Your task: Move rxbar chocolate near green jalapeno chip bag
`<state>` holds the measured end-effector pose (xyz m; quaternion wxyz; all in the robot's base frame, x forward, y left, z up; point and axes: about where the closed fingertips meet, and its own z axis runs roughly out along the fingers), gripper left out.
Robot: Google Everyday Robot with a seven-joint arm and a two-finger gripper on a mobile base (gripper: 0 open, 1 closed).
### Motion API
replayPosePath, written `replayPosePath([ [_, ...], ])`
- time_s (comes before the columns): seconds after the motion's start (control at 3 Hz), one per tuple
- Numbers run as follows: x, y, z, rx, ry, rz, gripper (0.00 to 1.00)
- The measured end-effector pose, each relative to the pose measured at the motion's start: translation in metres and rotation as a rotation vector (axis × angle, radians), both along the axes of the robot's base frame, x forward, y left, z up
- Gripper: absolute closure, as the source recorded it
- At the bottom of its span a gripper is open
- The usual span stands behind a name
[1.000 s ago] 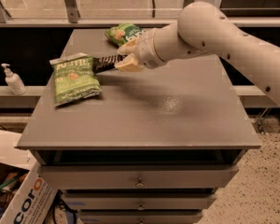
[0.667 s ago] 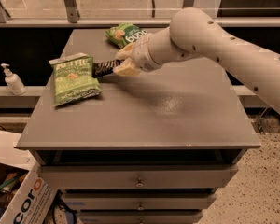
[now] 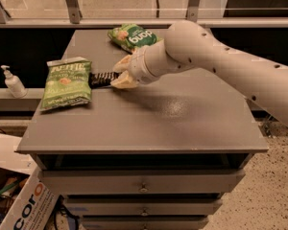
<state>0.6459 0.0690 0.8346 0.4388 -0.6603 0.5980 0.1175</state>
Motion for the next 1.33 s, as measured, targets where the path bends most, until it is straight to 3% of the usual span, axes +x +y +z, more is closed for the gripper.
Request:
replayPosePath([
  [0.33, -0.017, 0.010, -0.003, -0.010, 0.013, 0.034, 0.82],
  [1.33, -0.044, 0.020, 0.010, -0.035, 0.032, 0.068, 0.13],
])
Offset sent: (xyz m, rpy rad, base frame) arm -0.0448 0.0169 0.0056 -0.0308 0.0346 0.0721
